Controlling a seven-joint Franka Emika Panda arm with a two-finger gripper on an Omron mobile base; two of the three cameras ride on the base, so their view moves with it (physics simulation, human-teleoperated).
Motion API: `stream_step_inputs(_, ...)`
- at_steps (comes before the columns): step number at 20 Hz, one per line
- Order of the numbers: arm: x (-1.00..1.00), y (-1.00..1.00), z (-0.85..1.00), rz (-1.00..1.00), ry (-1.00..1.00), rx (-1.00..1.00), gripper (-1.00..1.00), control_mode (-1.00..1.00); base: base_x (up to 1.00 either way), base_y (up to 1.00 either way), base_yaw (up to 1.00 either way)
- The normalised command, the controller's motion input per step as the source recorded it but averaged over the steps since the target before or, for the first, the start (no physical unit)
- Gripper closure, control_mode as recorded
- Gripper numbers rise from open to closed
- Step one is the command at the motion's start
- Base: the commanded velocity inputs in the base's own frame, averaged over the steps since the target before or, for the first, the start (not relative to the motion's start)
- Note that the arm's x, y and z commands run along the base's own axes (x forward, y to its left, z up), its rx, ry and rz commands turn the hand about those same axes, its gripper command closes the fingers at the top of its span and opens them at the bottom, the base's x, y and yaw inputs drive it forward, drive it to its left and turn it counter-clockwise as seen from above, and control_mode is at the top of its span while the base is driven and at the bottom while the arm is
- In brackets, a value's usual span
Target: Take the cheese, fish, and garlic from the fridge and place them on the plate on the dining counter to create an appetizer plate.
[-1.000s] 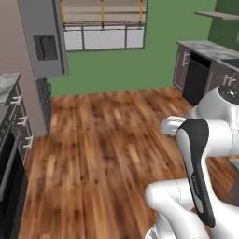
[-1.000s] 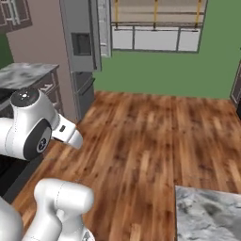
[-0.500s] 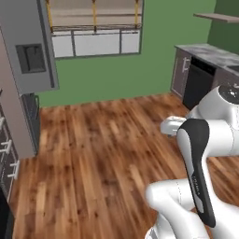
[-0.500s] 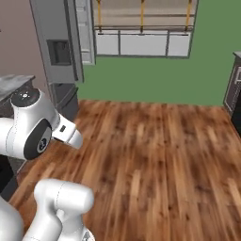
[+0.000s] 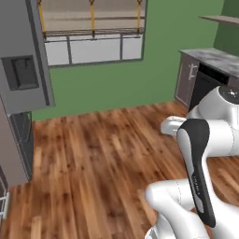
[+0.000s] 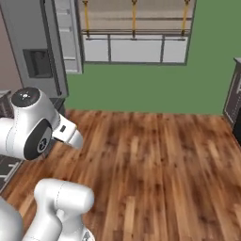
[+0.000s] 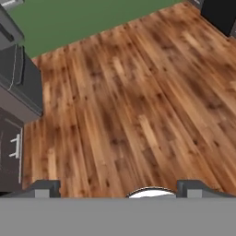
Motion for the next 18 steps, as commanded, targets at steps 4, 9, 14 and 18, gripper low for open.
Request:
stream_step_inputs(4, 0.0, 0.0, 0.0, 0.0, 0.0, 0.0, -1.0, 1.0, 1.0, -0.14, 0.16)
stream_step_inputs(9, 0.0, 0.0, 0.0, 0.0, 0.0, 0.0, -1.0, 1.0, 1.0, -0.58, 0.35)
stream_step_inputs(14, 0.0, 0.0, 0.0, 0.0, 0.0, 0.0, -1.0, 1.0, 1.0, -0.83, 0.43)
stream_step_inputs(18, 0.0, 0.0, 0.0, 0.0, 0.0, 0.0, -1.0, 1.0, 0.94, -0.81, 0.46)
